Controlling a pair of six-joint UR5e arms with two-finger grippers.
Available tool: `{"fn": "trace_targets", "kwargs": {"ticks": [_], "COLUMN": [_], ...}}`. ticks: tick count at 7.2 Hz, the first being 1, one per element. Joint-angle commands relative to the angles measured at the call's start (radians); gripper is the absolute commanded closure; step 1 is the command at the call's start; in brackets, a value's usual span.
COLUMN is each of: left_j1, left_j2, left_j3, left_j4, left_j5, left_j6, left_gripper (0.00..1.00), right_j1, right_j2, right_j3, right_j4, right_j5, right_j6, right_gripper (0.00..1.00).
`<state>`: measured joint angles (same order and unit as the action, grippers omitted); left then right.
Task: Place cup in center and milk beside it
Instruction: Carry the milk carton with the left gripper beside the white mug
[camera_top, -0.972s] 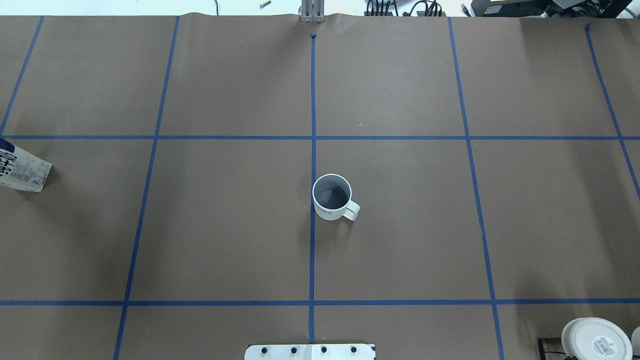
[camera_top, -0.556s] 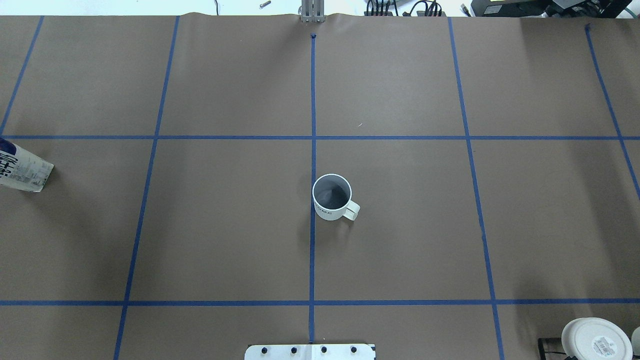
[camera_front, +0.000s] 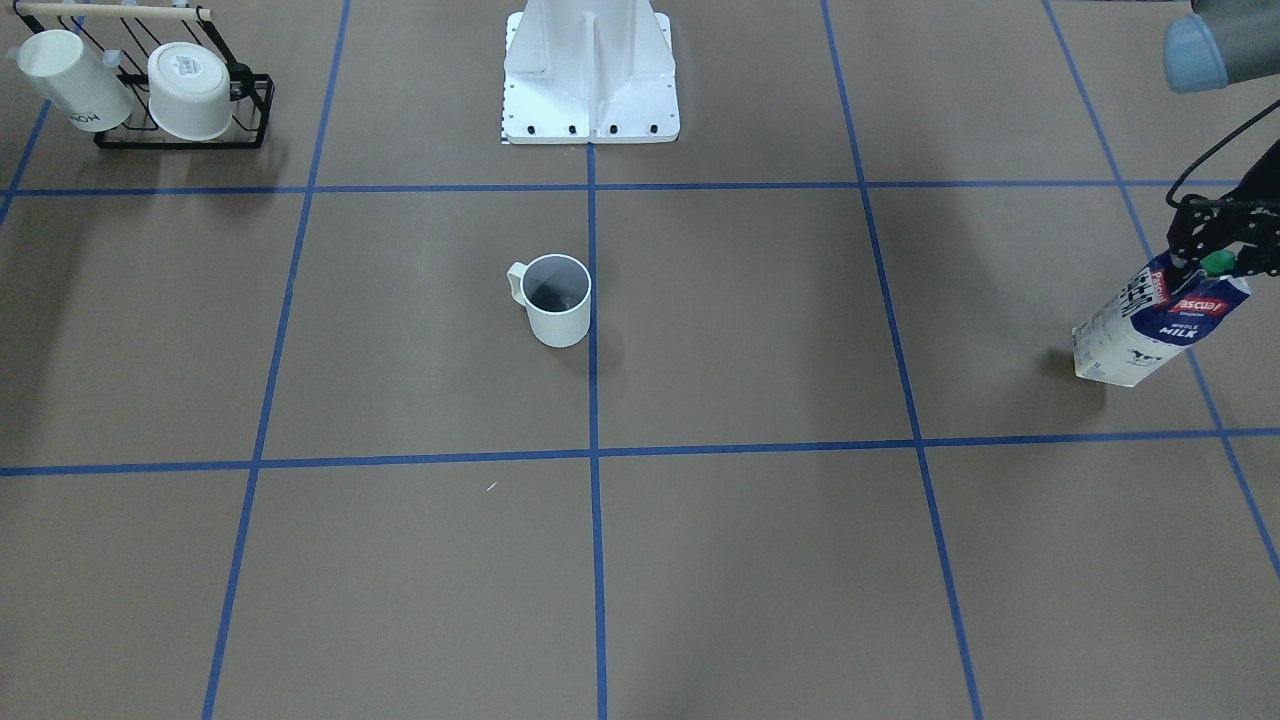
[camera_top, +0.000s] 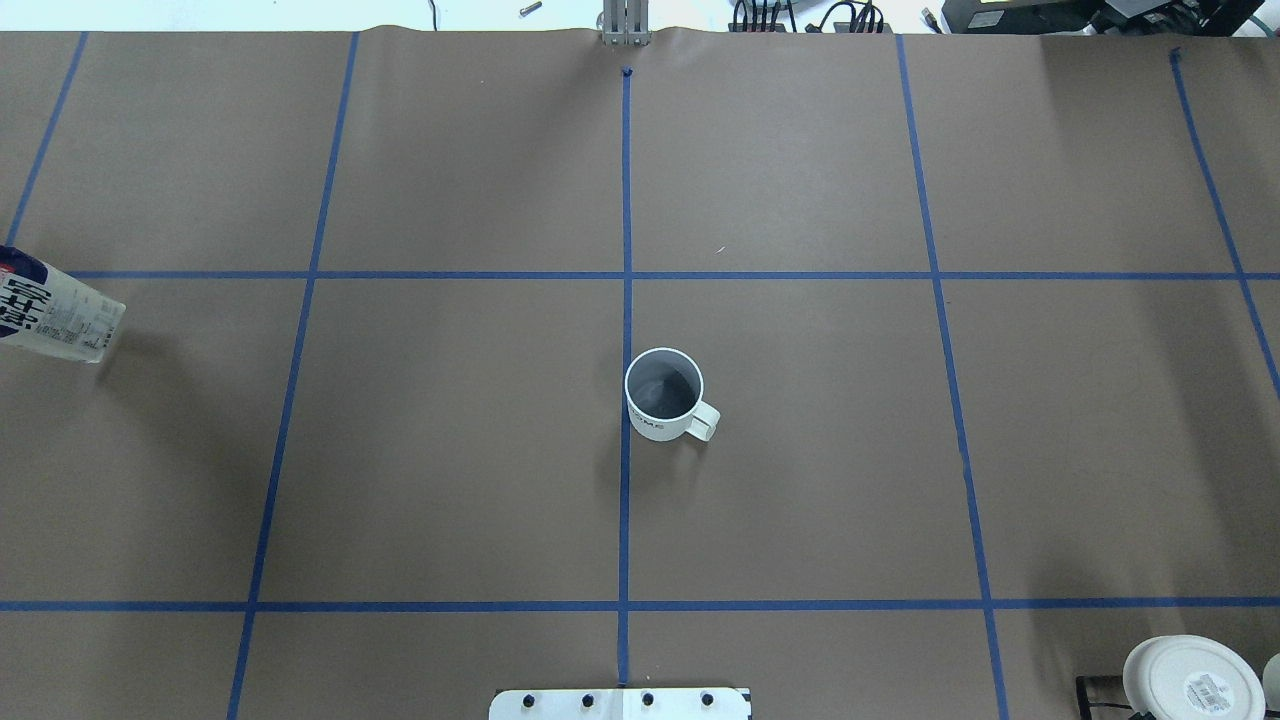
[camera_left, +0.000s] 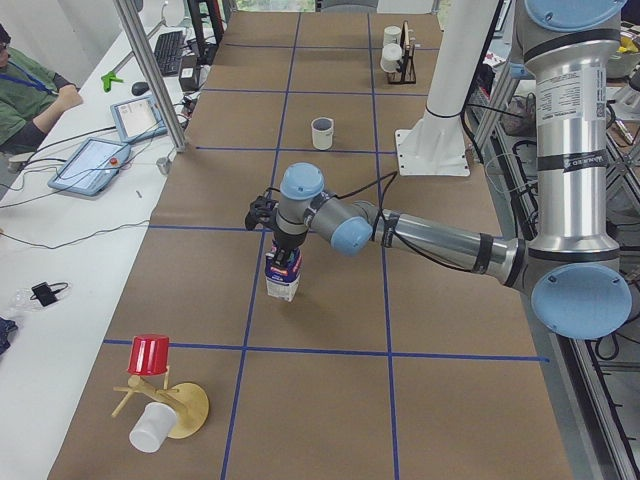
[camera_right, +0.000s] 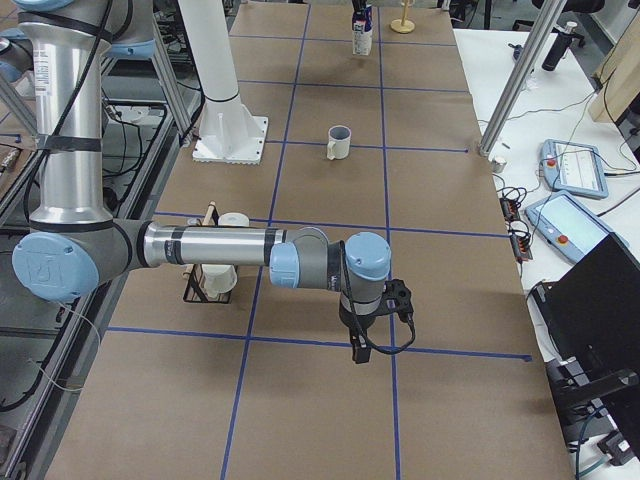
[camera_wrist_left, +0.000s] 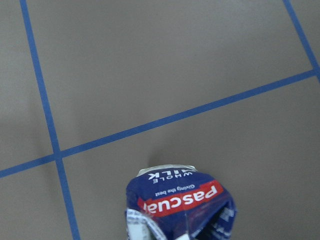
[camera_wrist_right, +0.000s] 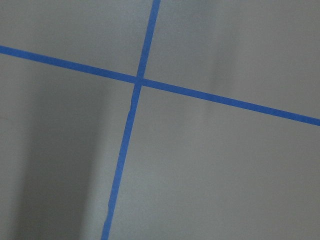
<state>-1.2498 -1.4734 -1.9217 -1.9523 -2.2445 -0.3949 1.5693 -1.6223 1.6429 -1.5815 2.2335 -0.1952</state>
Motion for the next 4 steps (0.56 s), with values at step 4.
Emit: {"fn": "trace_targets", "kwargs": {"ticks": [4], "left_j1": [0.406], "left_j2": [-0.45], "left_j3": [-0.201], "left_j4": [0.484], "left_j5": [0.226], "left_j6": [-0.598], "left_gripper": [1.0], "right_j1": [0.0], "right_j2": [-0.008], "right_j3": [-0.002], "right_j4": [0.0], "right_j5": [0.0], "right_j6": [0.0], "right_gripper": [0.0]}}
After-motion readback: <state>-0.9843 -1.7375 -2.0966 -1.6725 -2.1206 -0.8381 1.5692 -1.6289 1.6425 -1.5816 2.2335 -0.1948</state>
